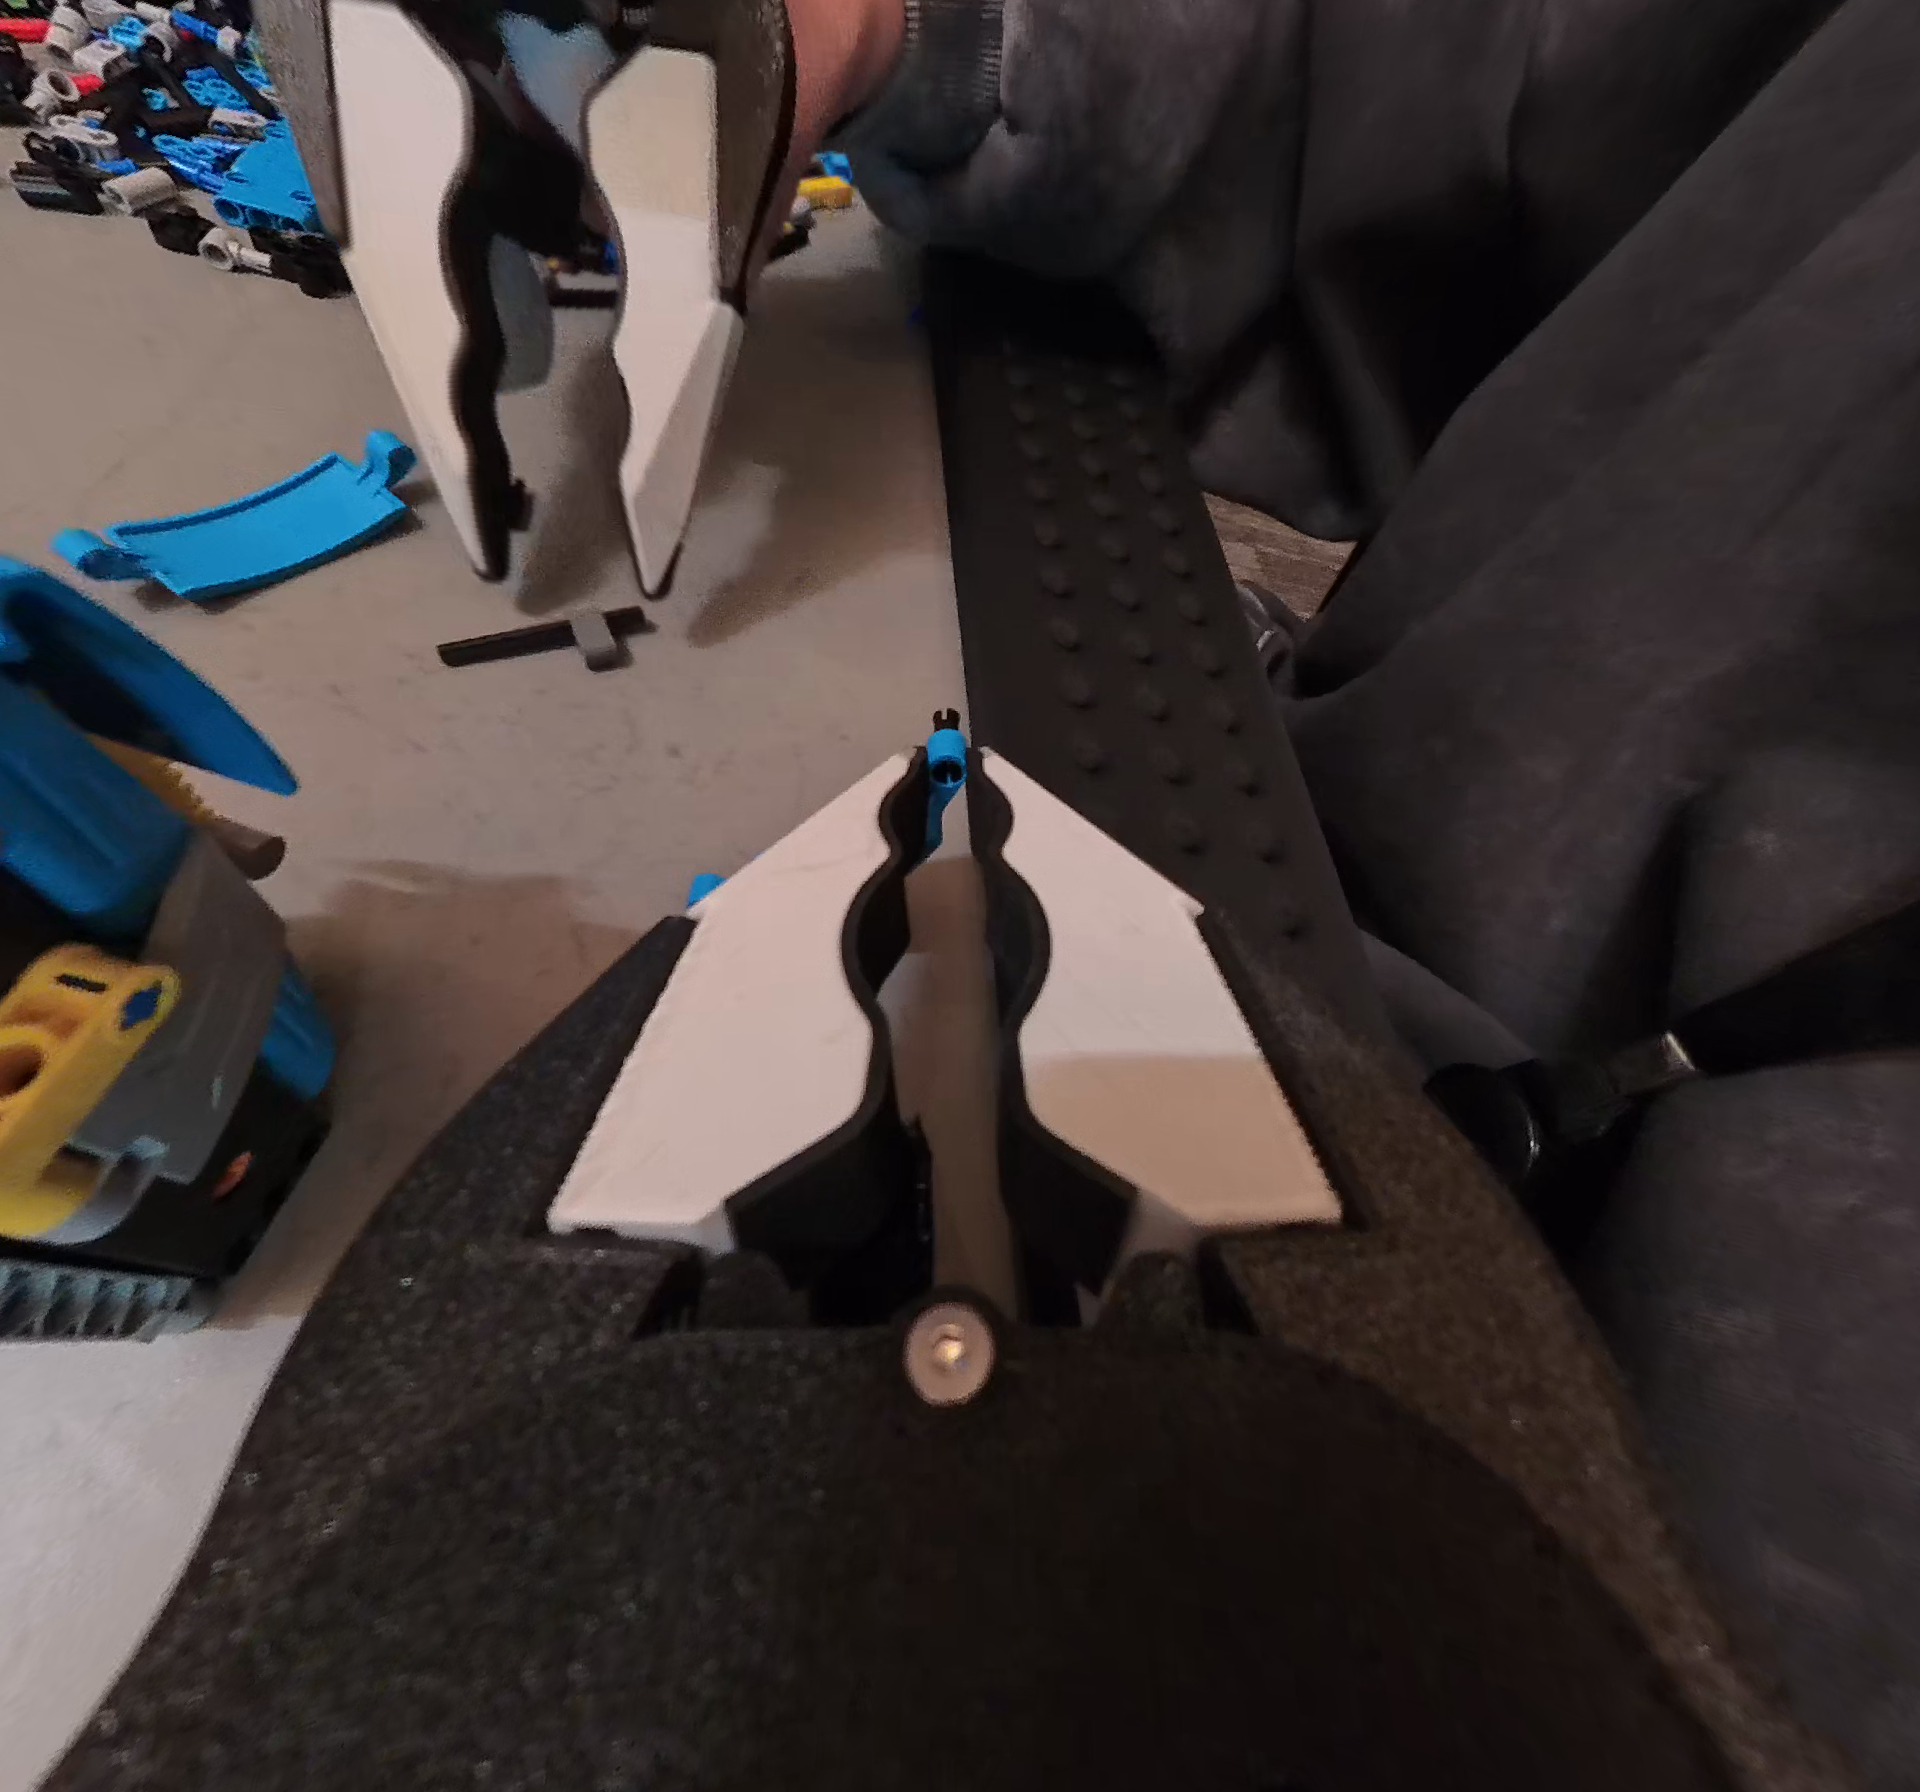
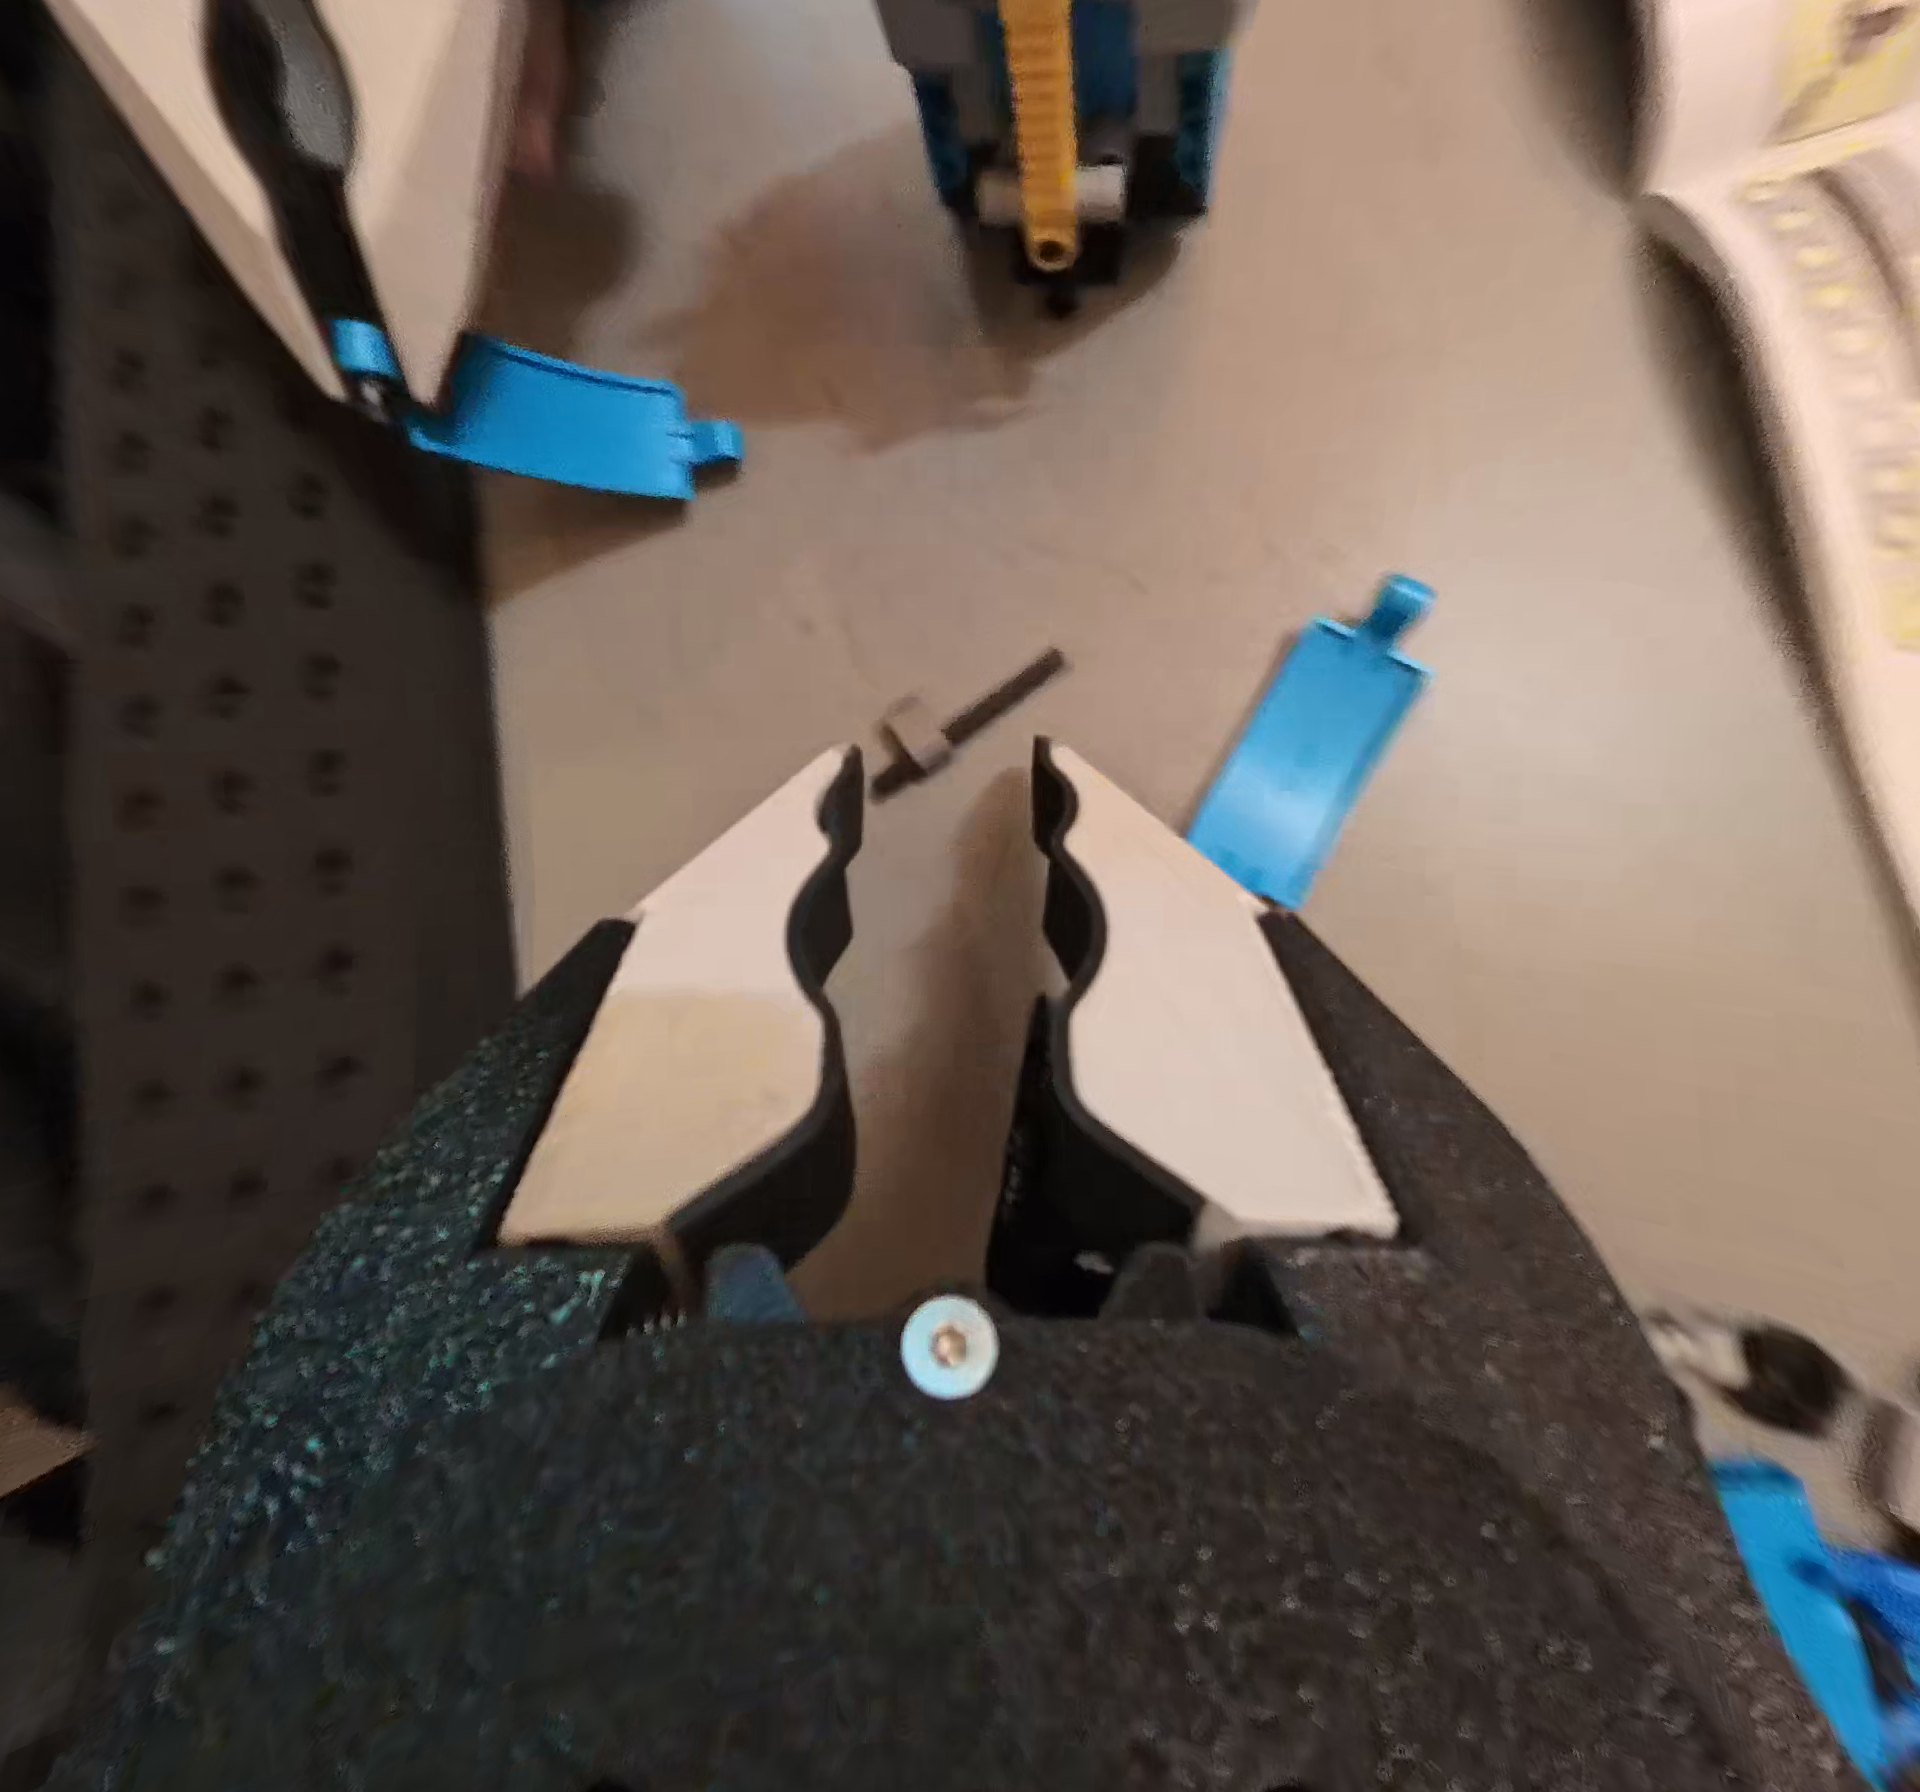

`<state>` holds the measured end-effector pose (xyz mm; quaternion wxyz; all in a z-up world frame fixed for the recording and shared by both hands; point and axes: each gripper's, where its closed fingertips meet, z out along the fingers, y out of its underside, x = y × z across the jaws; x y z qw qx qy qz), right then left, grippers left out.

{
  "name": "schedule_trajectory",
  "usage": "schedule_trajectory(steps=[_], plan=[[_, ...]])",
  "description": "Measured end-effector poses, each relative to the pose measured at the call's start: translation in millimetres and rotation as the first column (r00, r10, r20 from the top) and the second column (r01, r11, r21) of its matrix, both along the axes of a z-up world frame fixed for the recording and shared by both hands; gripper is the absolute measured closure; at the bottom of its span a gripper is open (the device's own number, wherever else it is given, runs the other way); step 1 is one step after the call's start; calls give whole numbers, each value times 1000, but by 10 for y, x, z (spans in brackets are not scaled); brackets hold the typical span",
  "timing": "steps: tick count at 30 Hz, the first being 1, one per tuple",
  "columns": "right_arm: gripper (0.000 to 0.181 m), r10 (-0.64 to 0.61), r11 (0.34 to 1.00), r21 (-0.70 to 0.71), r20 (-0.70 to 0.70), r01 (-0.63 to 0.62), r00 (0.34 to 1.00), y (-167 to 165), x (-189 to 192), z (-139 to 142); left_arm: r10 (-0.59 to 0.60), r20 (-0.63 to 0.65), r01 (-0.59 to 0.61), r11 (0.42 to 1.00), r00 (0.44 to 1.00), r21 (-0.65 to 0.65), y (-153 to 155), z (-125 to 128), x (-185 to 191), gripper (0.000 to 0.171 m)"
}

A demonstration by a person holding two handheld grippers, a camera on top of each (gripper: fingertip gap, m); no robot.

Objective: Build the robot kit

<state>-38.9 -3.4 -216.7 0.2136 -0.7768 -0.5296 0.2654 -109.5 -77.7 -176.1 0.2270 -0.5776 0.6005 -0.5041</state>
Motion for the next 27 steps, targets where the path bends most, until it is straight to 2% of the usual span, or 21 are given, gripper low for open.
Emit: schedule_trajectory(steps=[4, 9, 13, 16, 20, 23, 27], plan=[[162, 15, 1000, -12, 47, -15, 999, -134, 35, -97, -10, -1, 10, 1000, 1000, 21, -25, -7, -10, 166], [154, -35, 999, -5, 7, 35, 999, -268, -96, -103, -17, -1, 17, 1000, 1000, 10, -40, -5, -20, 166], [152, -18, 999, 28, -20, 19, 1000, -316, -273, -97, -13, 1, 13, 1000, 1000, 1, -32, 1, -20, 166], [155, -14, 996, 86, -10, 15, 1000, -211, -168, -50, -16, -3, 16, 1000, 1000, 13, -43, -7, -18, 166], [153, -98, 990, 99, -40, 102, 994, -49, 21, -44, -19, -4, 19, 1000, 1000, 21, -51, -12, -20, 166], [156, -172, 968, 173, -71, 182, 983, 8, 2, -6, -17, -2, 17, 1000, 1000, 16, -46, -9, -20, 166], [159, -250, 955, 148, -72, 258, 966, -4, -67, -70, -6, 2, 6, 1000, 1000, 5, -25, 2, -18, 166]])
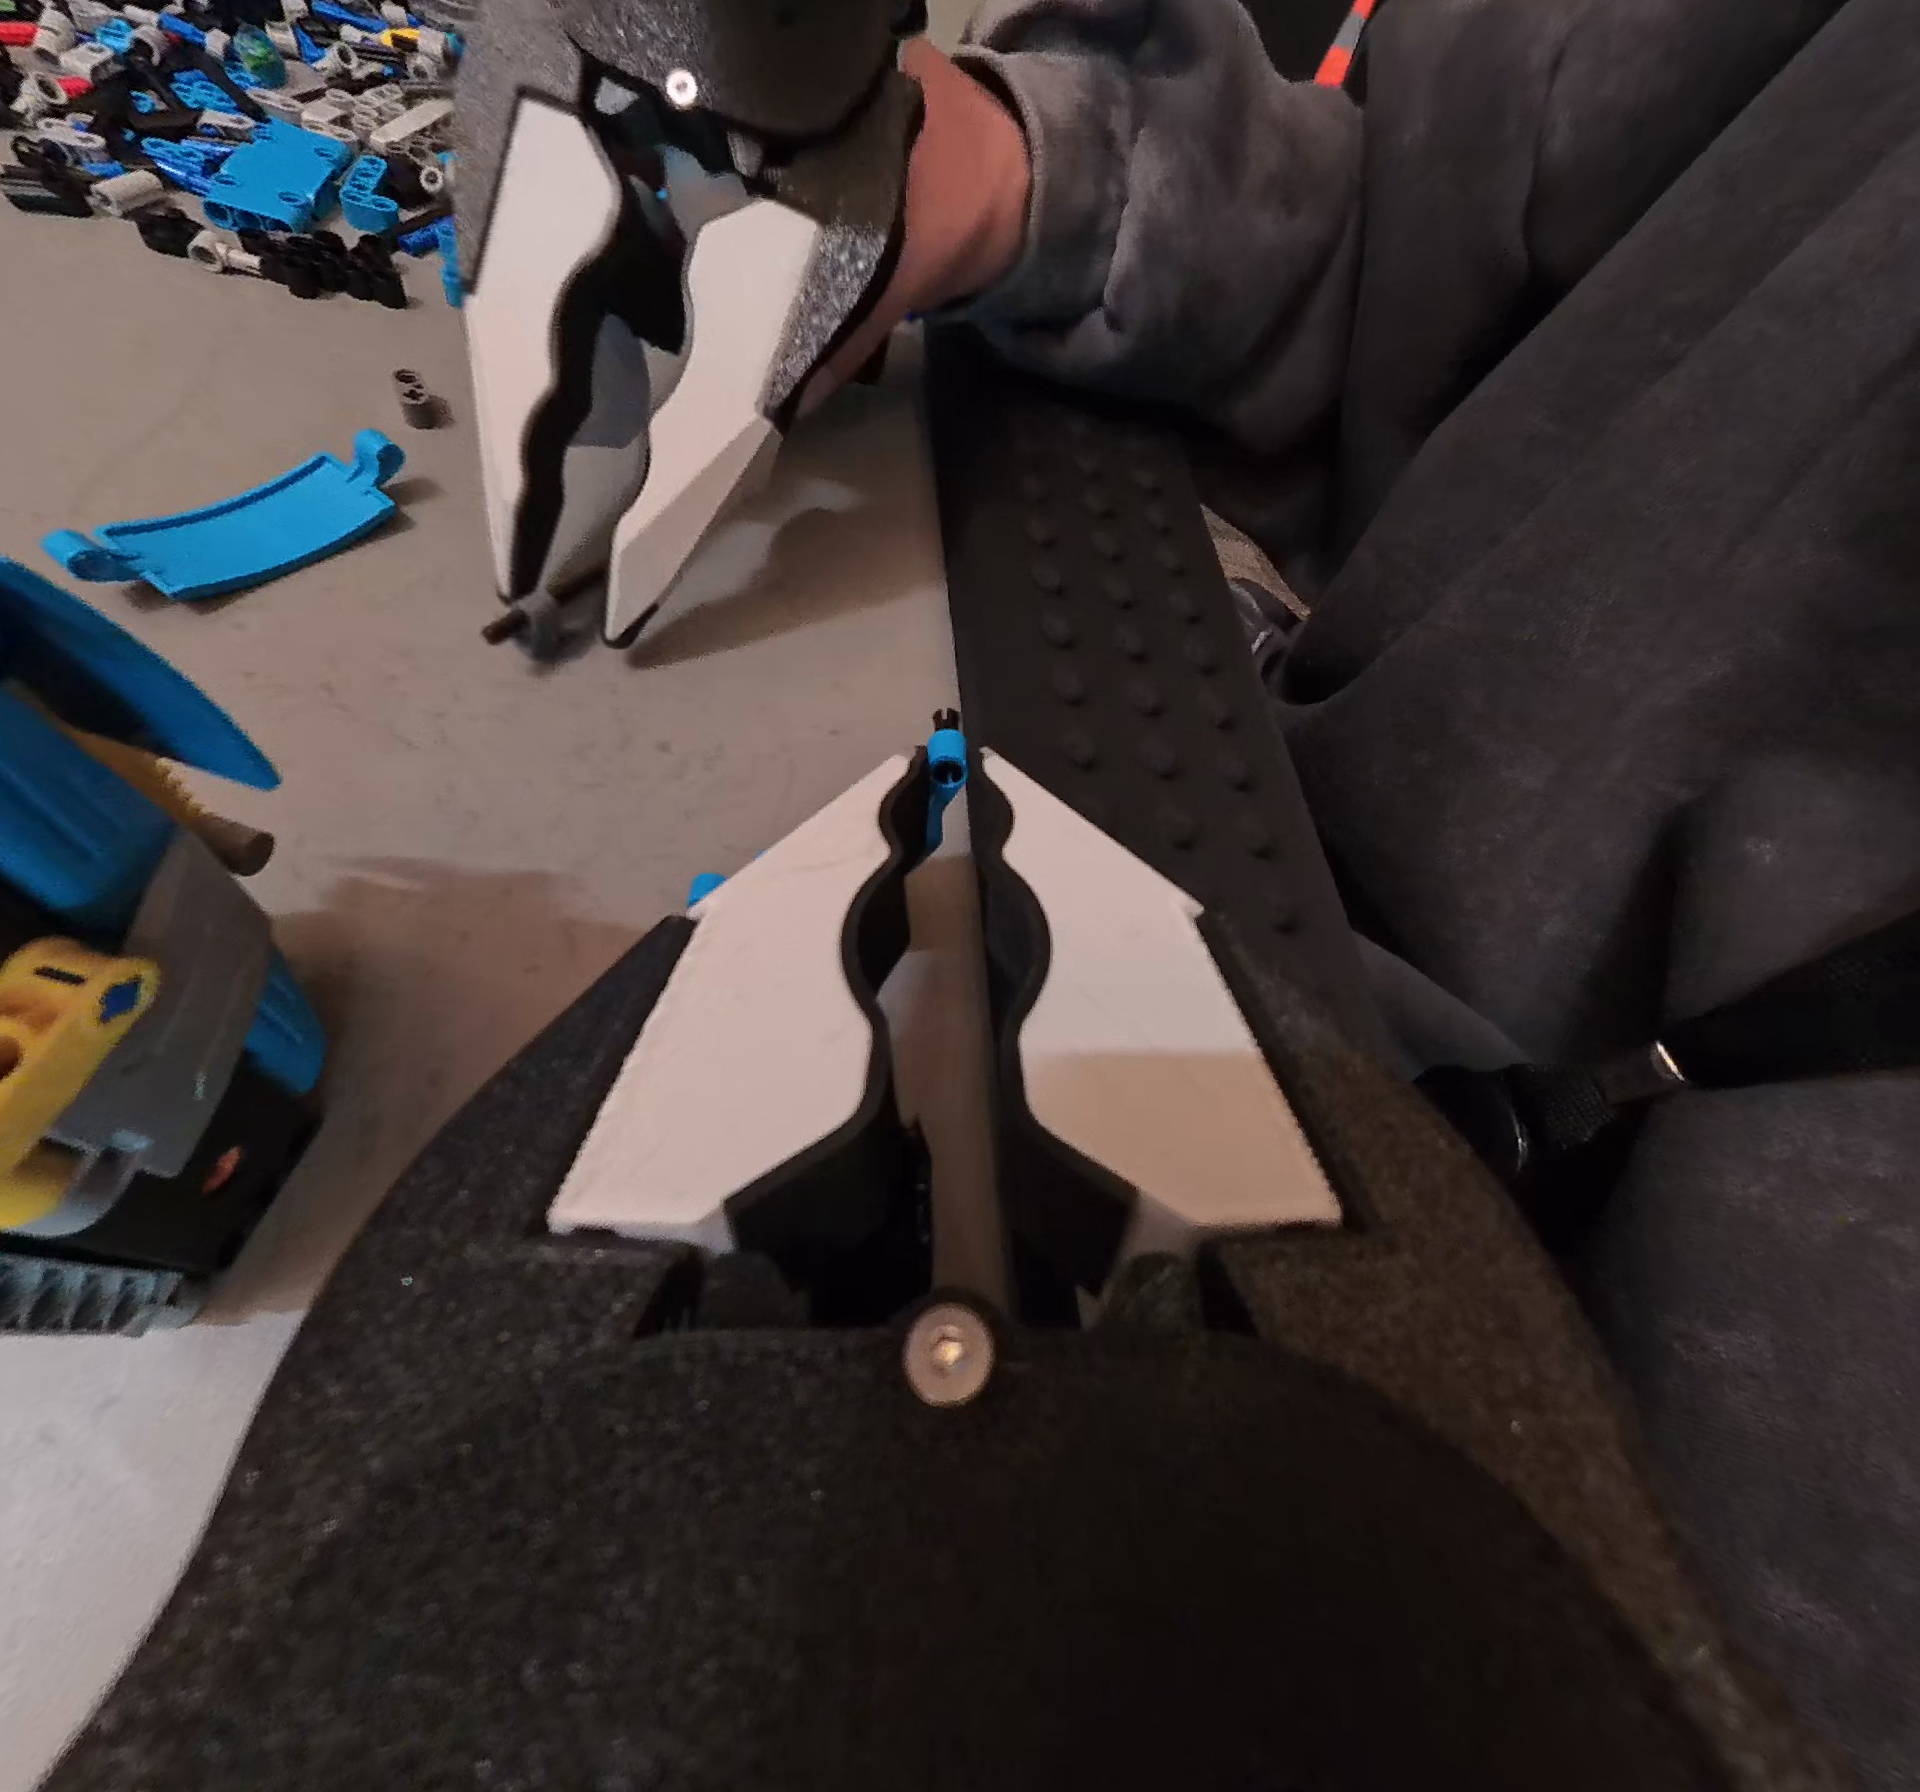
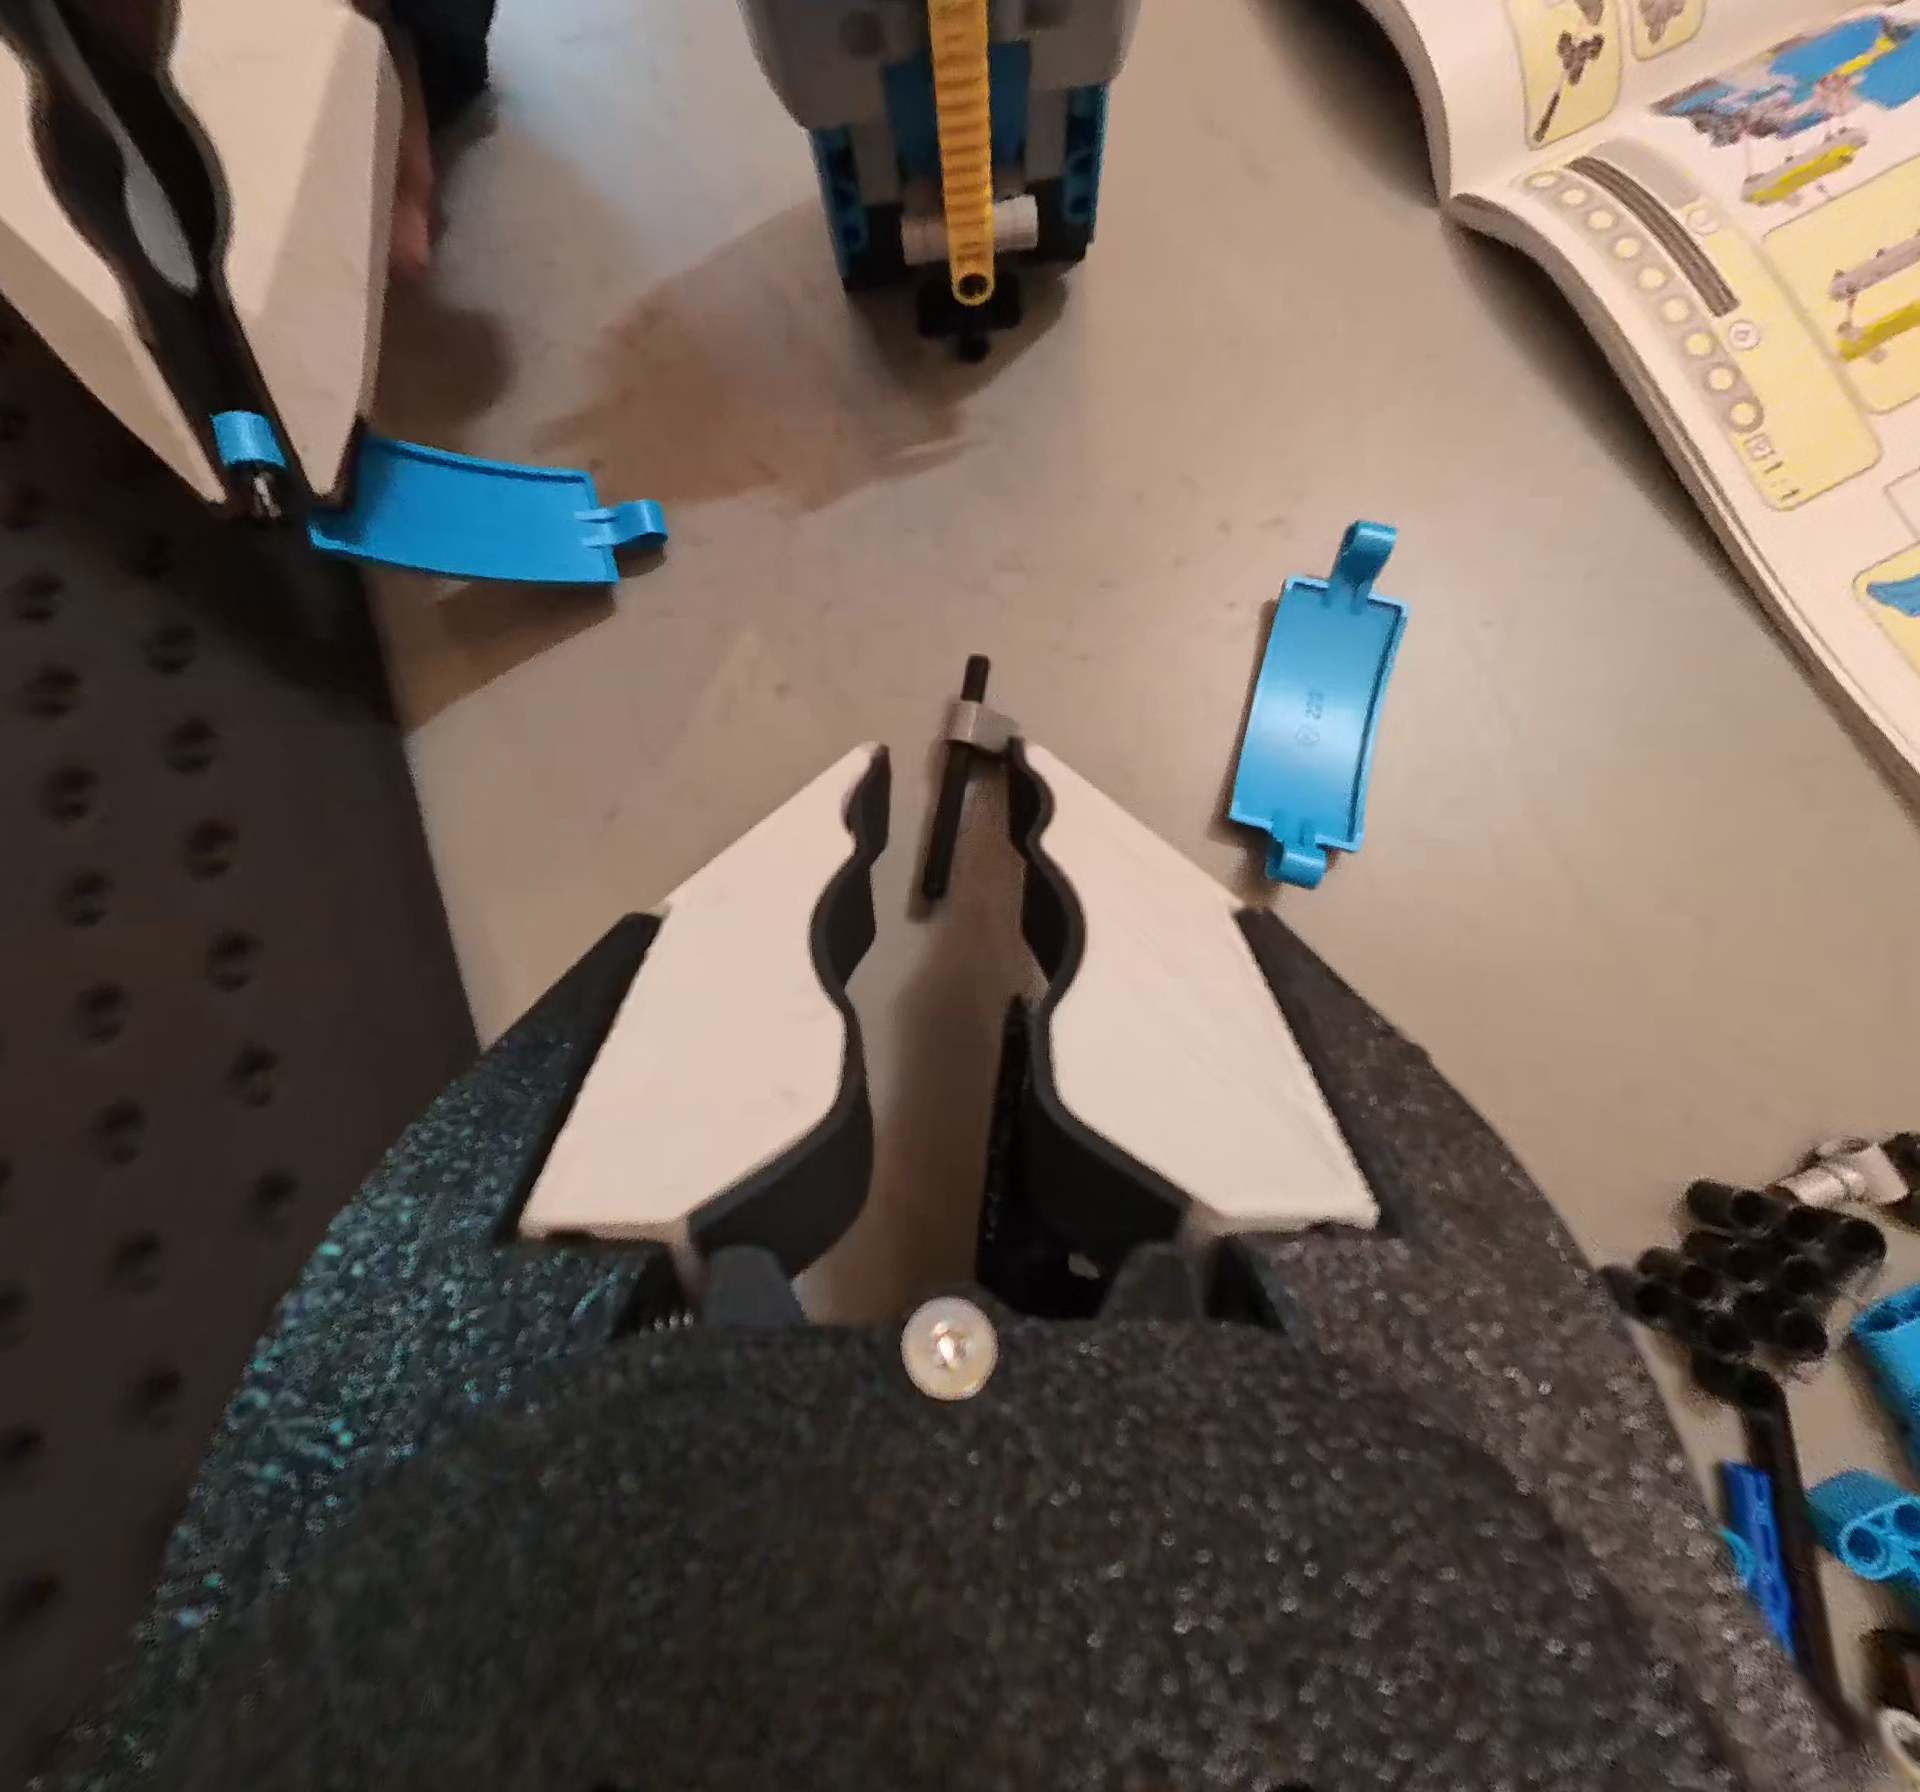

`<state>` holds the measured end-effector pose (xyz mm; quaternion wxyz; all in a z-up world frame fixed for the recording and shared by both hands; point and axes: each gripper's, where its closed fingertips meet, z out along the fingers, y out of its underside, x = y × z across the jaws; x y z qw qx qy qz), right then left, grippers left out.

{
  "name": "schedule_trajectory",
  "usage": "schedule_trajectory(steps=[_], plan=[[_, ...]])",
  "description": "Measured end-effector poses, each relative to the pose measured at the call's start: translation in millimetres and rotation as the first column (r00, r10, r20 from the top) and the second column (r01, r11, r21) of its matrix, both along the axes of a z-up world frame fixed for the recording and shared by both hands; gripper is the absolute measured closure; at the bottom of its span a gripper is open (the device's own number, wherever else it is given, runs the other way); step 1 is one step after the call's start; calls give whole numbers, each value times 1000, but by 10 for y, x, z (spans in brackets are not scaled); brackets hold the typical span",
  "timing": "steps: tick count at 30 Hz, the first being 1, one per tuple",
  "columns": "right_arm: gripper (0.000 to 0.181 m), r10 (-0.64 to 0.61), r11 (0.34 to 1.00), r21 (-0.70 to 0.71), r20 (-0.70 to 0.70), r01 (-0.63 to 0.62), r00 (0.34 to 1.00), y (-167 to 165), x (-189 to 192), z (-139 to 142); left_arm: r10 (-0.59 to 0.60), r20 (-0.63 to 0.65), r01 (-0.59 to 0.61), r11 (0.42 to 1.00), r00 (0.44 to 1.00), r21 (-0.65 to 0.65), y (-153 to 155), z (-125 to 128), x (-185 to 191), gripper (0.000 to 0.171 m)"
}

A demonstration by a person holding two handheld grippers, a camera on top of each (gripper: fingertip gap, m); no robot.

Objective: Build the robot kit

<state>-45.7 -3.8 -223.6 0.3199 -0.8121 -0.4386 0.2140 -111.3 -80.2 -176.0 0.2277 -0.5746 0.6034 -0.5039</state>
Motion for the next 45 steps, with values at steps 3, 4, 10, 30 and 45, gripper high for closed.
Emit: schedule_trajectory(steps=[3, 4, 10, 30, 45], plan=[[165, -50, 999, 8, 33, 49, 998, 25, 44, -58, 3, 2, -3, 1000, 1000, -2, 5, 4, 0, 166], [165, -57, 998, 10, 29, 56, 998, 25, 45, -61, 2, 2, -2, 1000, 1000, 0, 3, 3, 0, 166], [166, -43, 999, -7, 5, 43, 999, 10, 30, -59, 4, 2, -4, 1000, 1000, -6, 10, 6, 1, 166], [177, -3, 981, -190, -231, -42, 973, -150, -155, 147, 114, 38, -116, 991, 993, 65, 231, 51, 13, 165], [177, 68, 890, -387, -412, -242, 909, -554, -514, 289, 2, 90, -75, 563, 996, 823, 164, -102, 24, 165]])
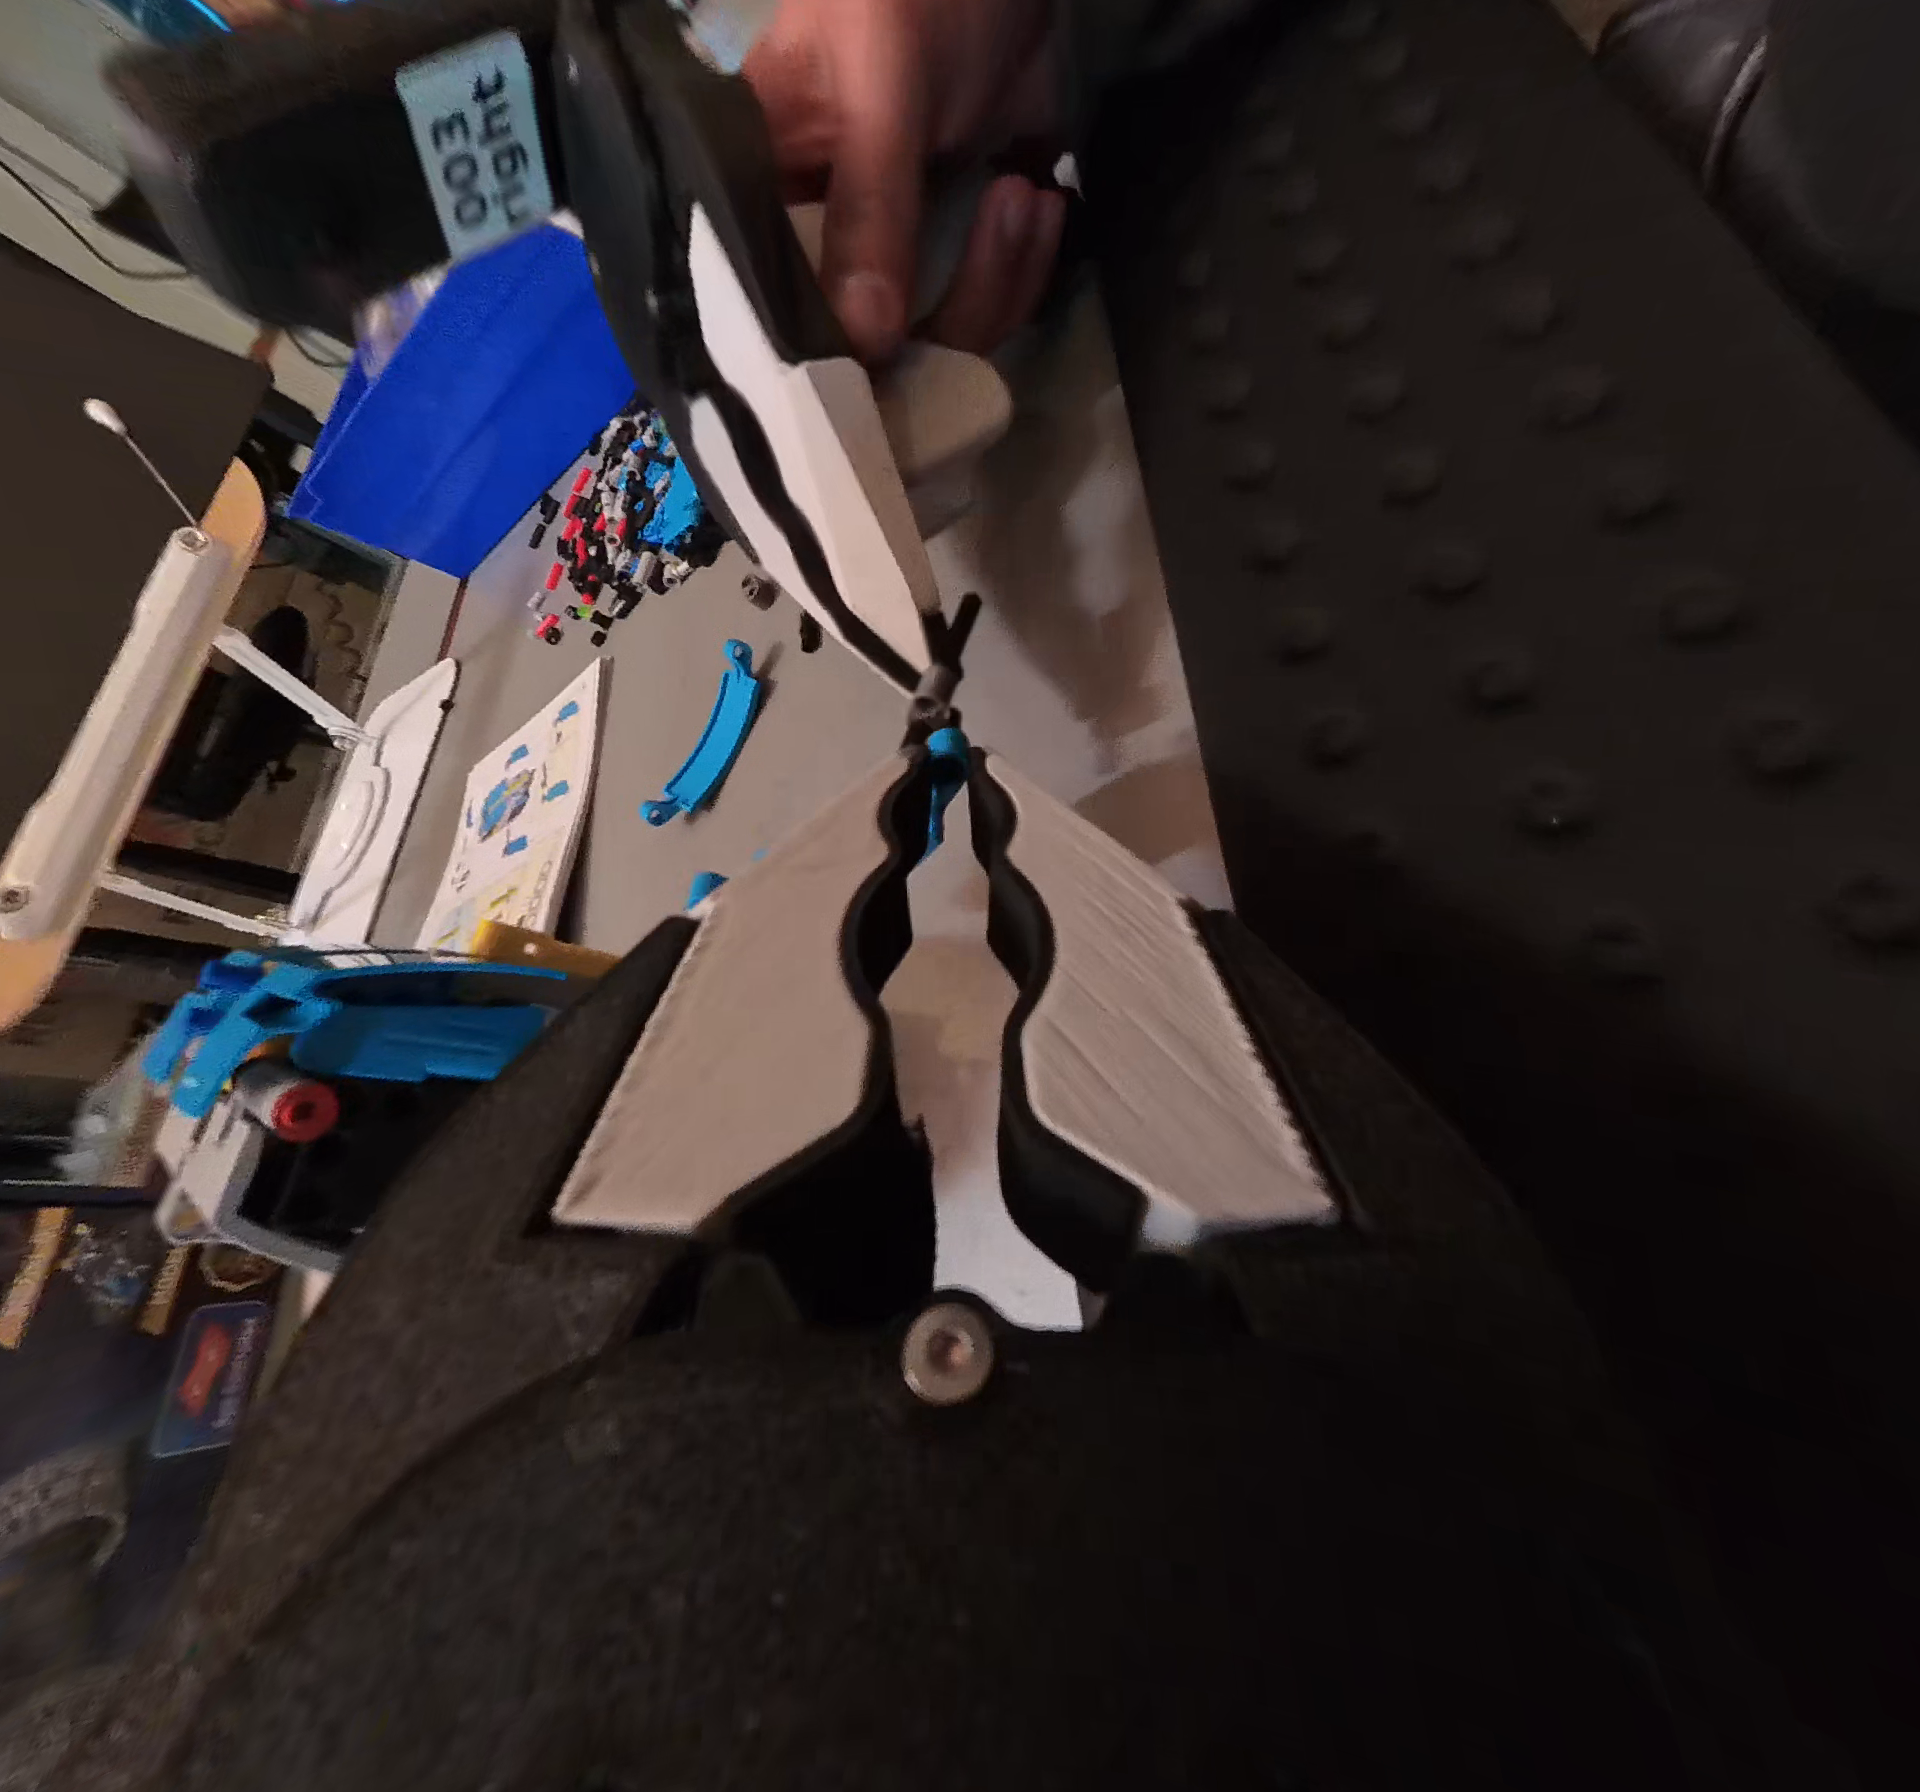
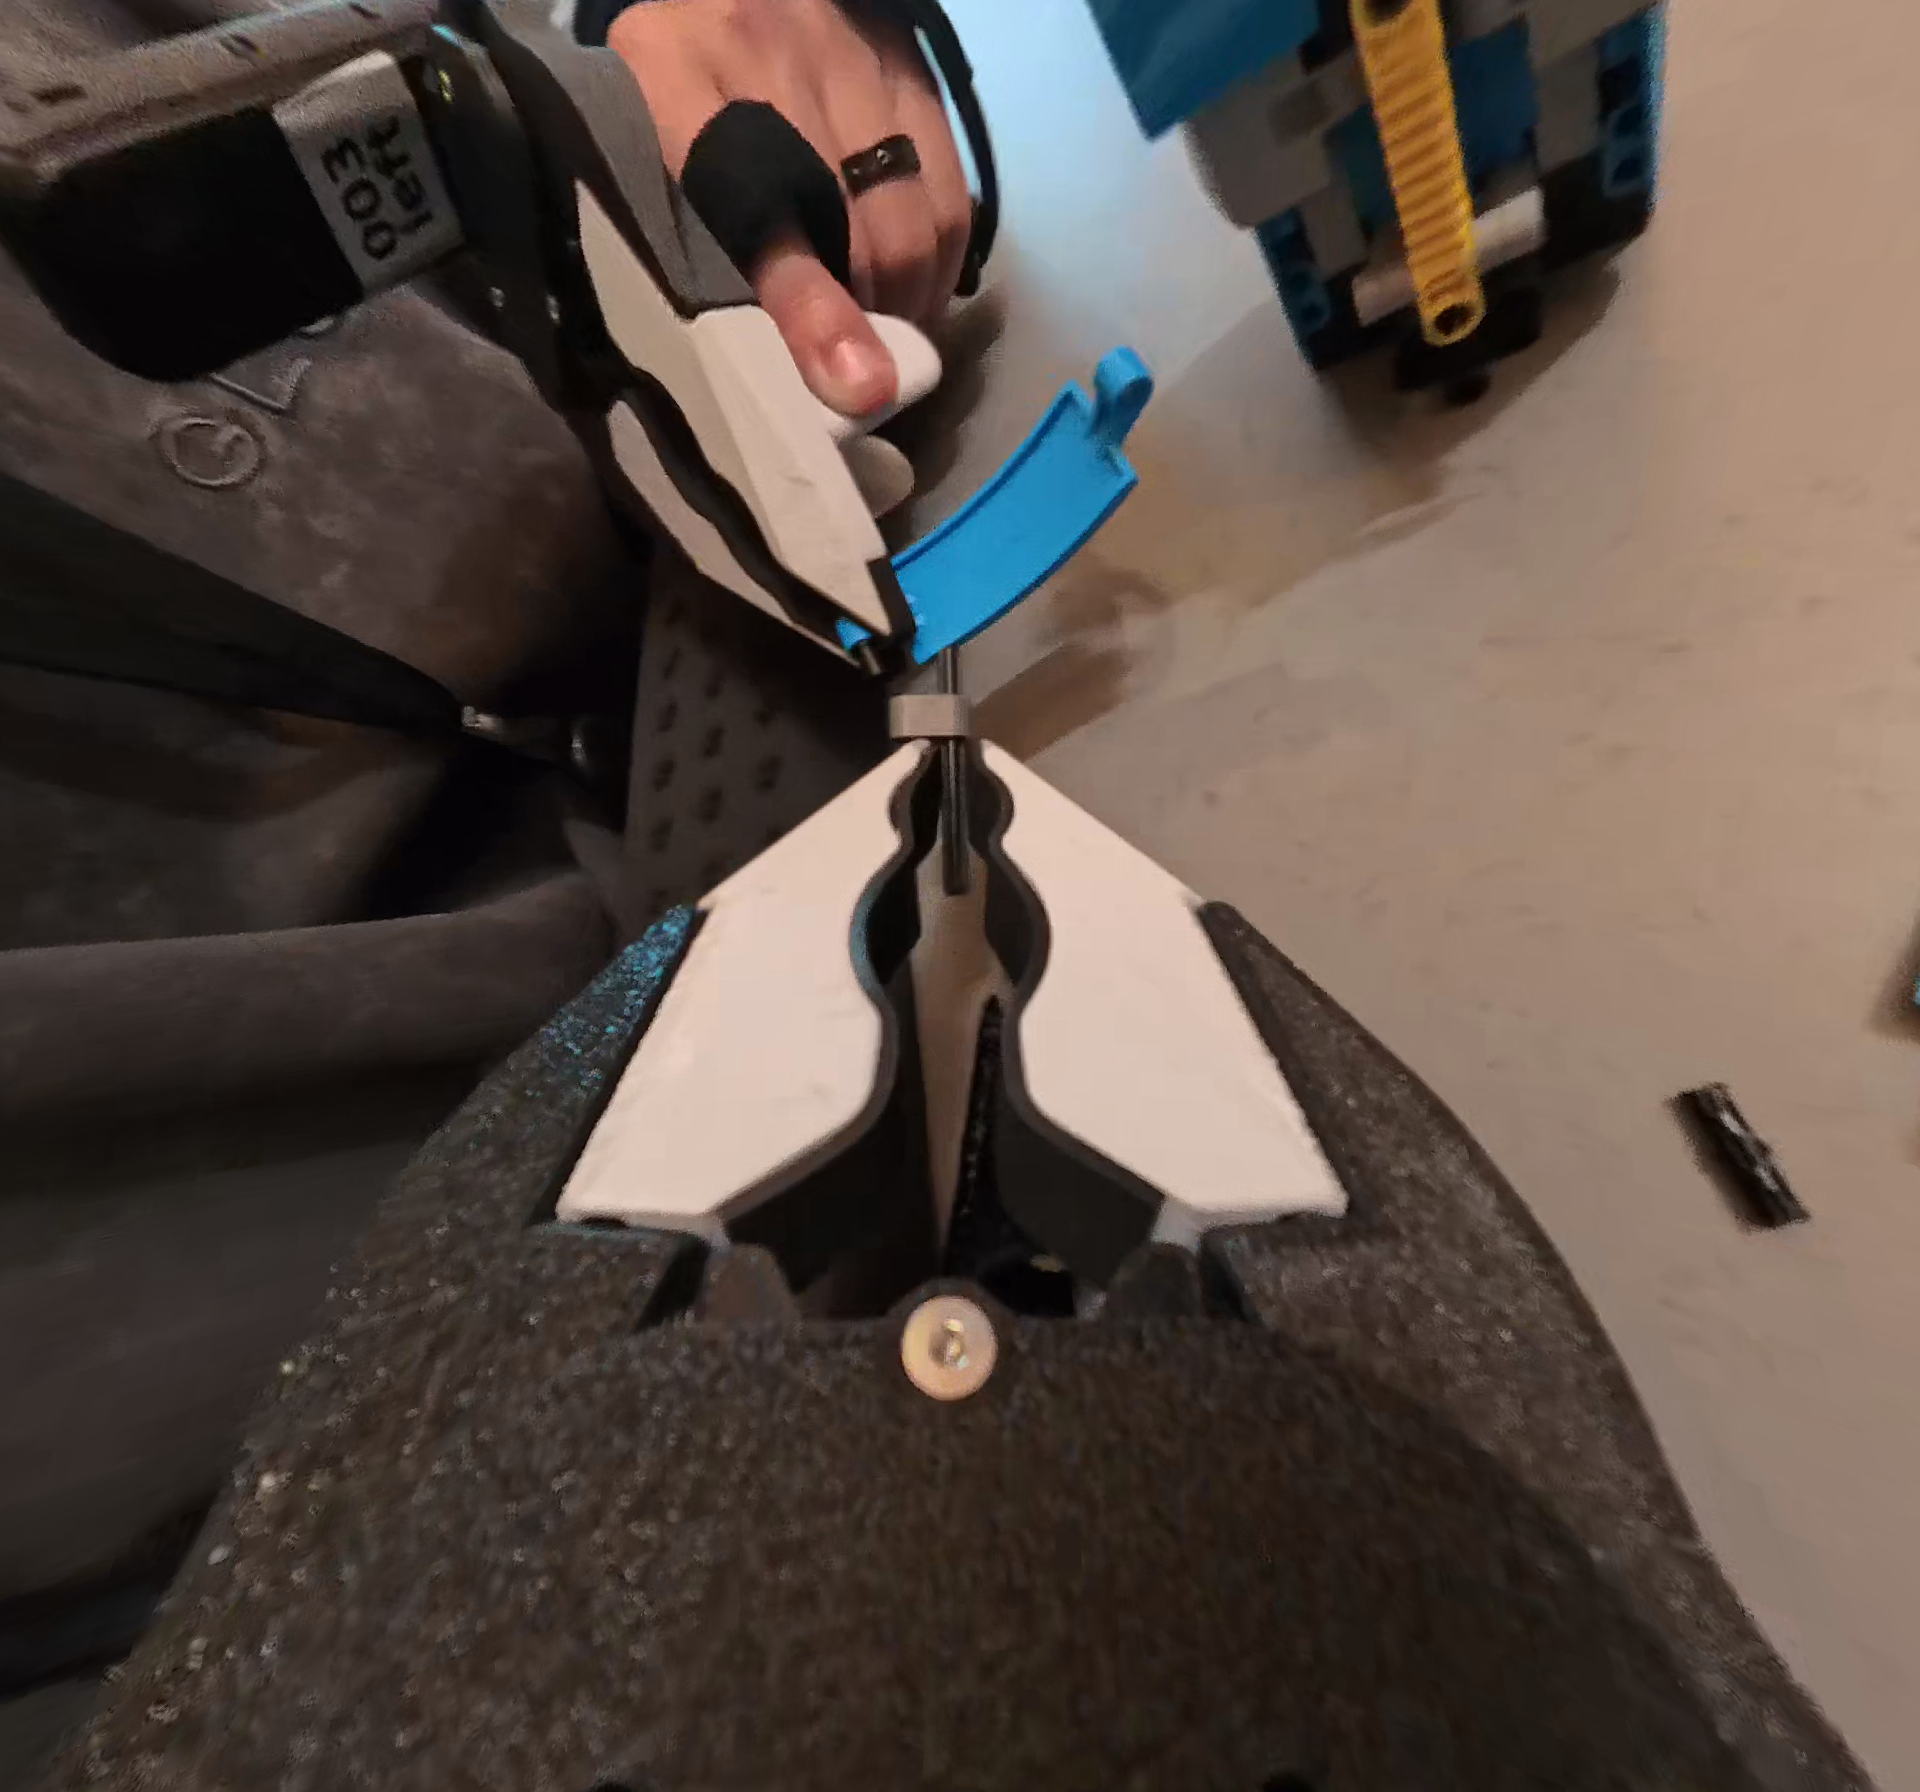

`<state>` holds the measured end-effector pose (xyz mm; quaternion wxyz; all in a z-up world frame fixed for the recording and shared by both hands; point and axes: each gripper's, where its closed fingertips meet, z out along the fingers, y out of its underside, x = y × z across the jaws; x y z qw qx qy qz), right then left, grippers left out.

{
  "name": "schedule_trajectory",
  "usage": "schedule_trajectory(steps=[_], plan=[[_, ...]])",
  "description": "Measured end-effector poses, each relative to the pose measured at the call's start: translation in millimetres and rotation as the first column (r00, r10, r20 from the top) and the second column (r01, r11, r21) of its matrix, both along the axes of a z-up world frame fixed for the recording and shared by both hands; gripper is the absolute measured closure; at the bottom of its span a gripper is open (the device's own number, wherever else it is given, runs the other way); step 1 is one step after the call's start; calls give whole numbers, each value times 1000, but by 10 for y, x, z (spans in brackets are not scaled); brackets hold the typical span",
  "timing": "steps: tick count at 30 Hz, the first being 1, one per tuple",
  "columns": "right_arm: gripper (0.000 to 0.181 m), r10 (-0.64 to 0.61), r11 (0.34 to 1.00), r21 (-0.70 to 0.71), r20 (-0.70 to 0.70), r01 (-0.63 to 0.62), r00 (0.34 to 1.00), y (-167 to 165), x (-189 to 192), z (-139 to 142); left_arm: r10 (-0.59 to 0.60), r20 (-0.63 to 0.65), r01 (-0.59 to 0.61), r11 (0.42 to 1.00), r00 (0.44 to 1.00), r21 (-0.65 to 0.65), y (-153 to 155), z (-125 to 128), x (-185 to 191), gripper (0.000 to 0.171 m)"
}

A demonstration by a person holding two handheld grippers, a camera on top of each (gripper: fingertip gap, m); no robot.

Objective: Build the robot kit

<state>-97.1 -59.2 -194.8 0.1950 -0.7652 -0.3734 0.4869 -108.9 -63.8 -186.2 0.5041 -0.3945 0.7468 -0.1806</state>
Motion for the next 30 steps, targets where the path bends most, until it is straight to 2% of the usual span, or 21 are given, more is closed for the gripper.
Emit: schedule_trajectory(steps=[2, 3, 4, 6, 7, 9, 13, 16, 18, 23, 26, 30], plan=[[177, -78, 982, 179, 72, 64, 994, 123, 75, -8, 15, 12, -14, 997, 1000, -80, 5, 39, 5, 165], [177, -109, 943, 323, 93, 74, 990, 177, 99, 41, 21, 19, -18, 988, 1000, -151, -1, 62, 9, 165], [178, -132, 879, 472, 104, 68, 986, 211, 104, 126, 24, 28, -16, 969, 999, -246, -16, 94, 14, 165], [177, -168, 718, 696, 137, 25, 976, 229, 82, 288, 35, 46, -10, 888, 998, -460, -30, 173, 23, 165], [177, -185, 647, 762, 153, 4, 971, 230, 64, 333, 41, 55, -4, 835, 998, -550, -23, 211, 23, 166], [177, -210, 560, 828, 190, -41, 959, 209, 39, 345, 51, 76, 15, 725, 996, -688, -2, 289, 18, 166], [177, -291, 378, 923, 191, -71, 937, 200, 3, 482, 64, 82, 33, 562, 995, -826, 26, 348, 12, 166], [177, -323, 339, 938, 193, -77, 926, 178, -34, 513, 78, 84, 39, 461, 993, -887, 67, 371, 4, 166], [177, -329, 337, 936, 217, -101, 919, 187, -40, 475, 78, 92, 52, 405, 993, -913, 83, 397, -4, 167], [177, -344, 303, 945, 227, -121, 911, 210, -82, 471, 60, 73, 44, 392, 995, -919, 52, 360, -5, 167], [178, -366, 245, 960, 222, -136, 904, 221, -75, 493, 67, 76, 46, 370, 995, -928, 72, 371, -7, 166], [177, -358, 267, 956, 215, -121, 908, 226, -58, 492, 69, 76, 47, 345, 995, -937, 88, 373, -13, 167]])
